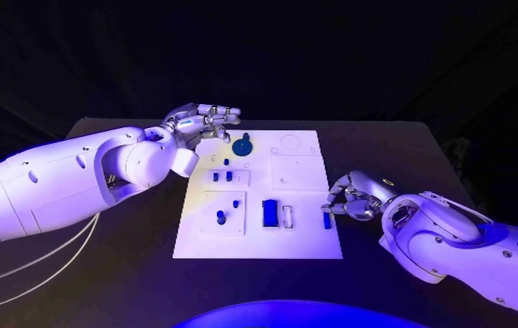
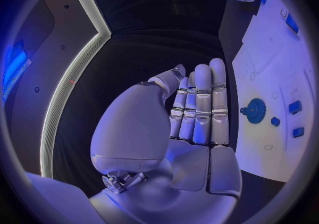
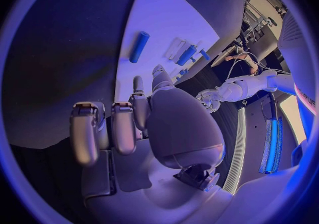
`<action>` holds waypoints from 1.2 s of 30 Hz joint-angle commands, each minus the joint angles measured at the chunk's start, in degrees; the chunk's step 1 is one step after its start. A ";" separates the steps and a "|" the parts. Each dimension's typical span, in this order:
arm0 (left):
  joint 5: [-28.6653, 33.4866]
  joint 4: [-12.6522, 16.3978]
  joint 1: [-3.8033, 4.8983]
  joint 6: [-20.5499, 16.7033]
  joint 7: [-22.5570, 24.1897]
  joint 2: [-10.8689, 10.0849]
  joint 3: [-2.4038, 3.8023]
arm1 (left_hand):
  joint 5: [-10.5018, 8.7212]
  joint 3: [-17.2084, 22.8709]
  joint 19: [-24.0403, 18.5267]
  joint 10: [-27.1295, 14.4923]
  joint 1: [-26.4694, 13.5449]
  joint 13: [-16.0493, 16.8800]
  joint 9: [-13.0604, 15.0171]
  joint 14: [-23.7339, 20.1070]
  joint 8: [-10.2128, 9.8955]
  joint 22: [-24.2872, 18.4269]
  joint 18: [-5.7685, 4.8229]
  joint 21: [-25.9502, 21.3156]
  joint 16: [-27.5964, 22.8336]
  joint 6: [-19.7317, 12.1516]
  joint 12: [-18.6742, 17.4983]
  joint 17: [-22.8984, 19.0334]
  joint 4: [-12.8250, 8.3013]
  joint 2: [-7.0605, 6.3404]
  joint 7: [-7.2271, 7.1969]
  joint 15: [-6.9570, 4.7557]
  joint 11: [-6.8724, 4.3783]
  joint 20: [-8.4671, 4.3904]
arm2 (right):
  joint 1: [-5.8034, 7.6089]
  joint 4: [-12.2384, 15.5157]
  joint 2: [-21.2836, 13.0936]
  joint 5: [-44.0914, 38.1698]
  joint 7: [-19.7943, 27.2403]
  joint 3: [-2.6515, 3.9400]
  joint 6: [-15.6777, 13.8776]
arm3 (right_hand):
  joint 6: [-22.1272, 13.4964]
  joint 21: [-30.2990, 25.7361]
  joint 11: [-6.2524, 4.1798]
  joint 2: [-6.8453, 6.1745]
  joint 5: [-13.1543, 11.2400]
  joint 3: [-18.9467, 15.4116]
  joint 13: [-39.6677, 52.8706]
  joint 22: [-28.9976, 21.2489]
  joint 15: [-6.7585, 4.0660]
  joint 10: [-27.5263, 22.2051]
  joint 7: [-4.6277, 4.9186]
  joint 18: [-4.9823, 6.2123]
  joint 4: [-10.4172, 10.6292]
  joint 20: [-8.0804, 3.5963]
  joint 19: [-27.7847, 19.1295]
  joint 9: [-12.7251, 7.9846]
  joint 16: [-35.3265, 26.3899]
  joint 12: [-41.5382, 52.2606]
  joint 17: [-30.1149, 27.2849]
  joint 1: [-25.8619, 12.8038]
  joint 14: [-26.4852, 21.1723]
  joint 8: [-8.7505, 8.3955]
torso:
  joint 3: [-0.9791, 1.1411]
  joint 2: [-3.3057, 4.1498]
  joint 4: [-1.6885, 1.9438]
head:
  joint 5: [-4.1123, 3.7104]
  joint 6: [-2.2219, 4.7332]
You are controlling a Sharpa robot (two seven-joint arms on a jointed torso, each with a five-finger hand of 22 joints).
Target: Assemble the parts on the task board
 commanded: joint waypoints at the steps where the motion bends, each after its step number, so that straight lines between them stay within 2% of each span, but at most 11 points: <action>1: 0.28 0.20 0.03 0.79 0.26 0.00 -0.01 | -0.03 -0.18 0.35 -0.38 0.00 -0.08 -0.04 -0.31 -0.10 -0.06 0.79 -0.34 -0.38 -0.40 0.01 -0.06 0.09 0.34 0.06 0.08 -0.02 0.02 | -0.34 0.44 -0.63 -4.17 -0.77 -0.05 -0.85 | 0.97 0.42 -0.12 0.75 0.26 -0.01 -8.63 14.02 0.27 0.68 -0.14 -0.88 0.53 0.43 4.46 -0.39 0.02 0.89 3.41 -0.03 3.69 -0.49 | 0.16 0.00 -0.55 | -0.15 0.02; 5: 0.28 0.21 0.02 0.87 0.26 0.06 -0.04 | -0.03 -0.18 0.35 -0.38 0.00 -0.08 -0.04 -0.31 -0.10 -0.06 0.79 -0.34 -0.38 -0.40 0.01 -0.06 0.09 0.34 0.06 0.08 -0.02 0.02 | -0.75 0.24 -0.85 -4.79 -2.10 -0.09 -0.60 | 2.31 0.71 -0.35 0.63 0.28 -0.14 -8.27 14.10 0.09 1.12 -0.45 -0.94 0.97 0.35 4.58 -0.77 0.07 1.24 3.51 -0.29 3.71 -0.92 | 0.16 -0.05 -0.61 | -0.20 -0.05; 11: 0.28 0.14 0.02 0.93 0.25 0.10 -0.06 | -0.03 -0.18 0.35 -0.38 0.00 -0.08 -0.04 -0.31 -0.10 -0.06 0.79 -0.34 -0.38 -0.40 0.01 -0.06 0.09 0.34 0.06 0.08 -0.02 0.02 | -1.97 -0.45 -0.03 -5.00 -3.67 -0.14 -0.06 | 3.84 0.78 -0.62 0.06 0.29 -0.74 -8.33 14.11 -0.12 1.21 -0.78 -0.95 1.89 0.18 4.61 -0.96 0.05 1.03 3.48 -1.20 3.70 -1.22 | 0.18 0.01 -0.41 | -0.29 -0.27; 15: 0.28 0.09 0.02 0.93 0.25 0.05 -0.07 | -0.03 -0.18 0.35 -0.38 0.00 -0.08 -0.04 -0.31 -0.10 -0.06 0.79 -0.34 -0.38 -0.40 0.01 -0.06 0.09 0.34 0.06 0.08 -0.02 0.02 | -2.63 -0.89 0.88 -4.77 -3.97 -0.16 -0.08 | 4.09 0.77 -0.67 -0.03 0.34 -0.86 -8.29 14.11 -0.17 1.26 -0.85 -0.95 2.11 0.14 4.61 -0.97 0.03 1.05 3.46 -1.39 3.70 -1.26 | 0.14 -0.01 -0.49 | -0.10 -0.43; 24: 0.28 0.08 0.02 1.10 0.17 0.01 -0.08 | -0.03 -0.18 0.35 -0.38 0.00 -0.08 -0.04 -0.31 -0.10 -0.06 0.79 -0.34 -0.38 -0.40 0.01 -0.06 0.09 0.34 0.06 0.08 -0.02 0.02 | -3.05 -1.94 1.99 -4.50 -4.29 -0.19 0.06 | 4.29 0.74 -0.72 -0.09 0.41 -0.91 -8.23 14.10 -0.20 1.31 -0.92 -0.94 2.21 0.12 4.59 -0.96 0.03 1.10 3.46 -1.44 3.70 -1.27 | 0.07 -0.02 -0.52 | -0.21 -0.55; 36: 0.28 0.13 0.02 1.19 0.10 -0.03 -0.08 | -0.03 -0.18 0.35 -0.38 0.00 -0.08 -0.04 -0.31 -0.10 -0.06 0.79 -0.34 -0.38 -0.40 0.01 -0.06 0.09 0.34 0.06 0.08 -0.02 0.02 | -3.55 -3.66 4.01 -4.55 -4.55 -0.38 3.09 | 5.34 0.77 -1.10 -0.60 0.49 -0.79 -8.18 14.11 -0.49 1.36 -1.39 -0.95 1.79 -0.10 4.60 -0.77 0.07 1.01 3.56 -0.39 3.72 -1.10 | -0.13 0.08 0.28 | -0.75 -0.63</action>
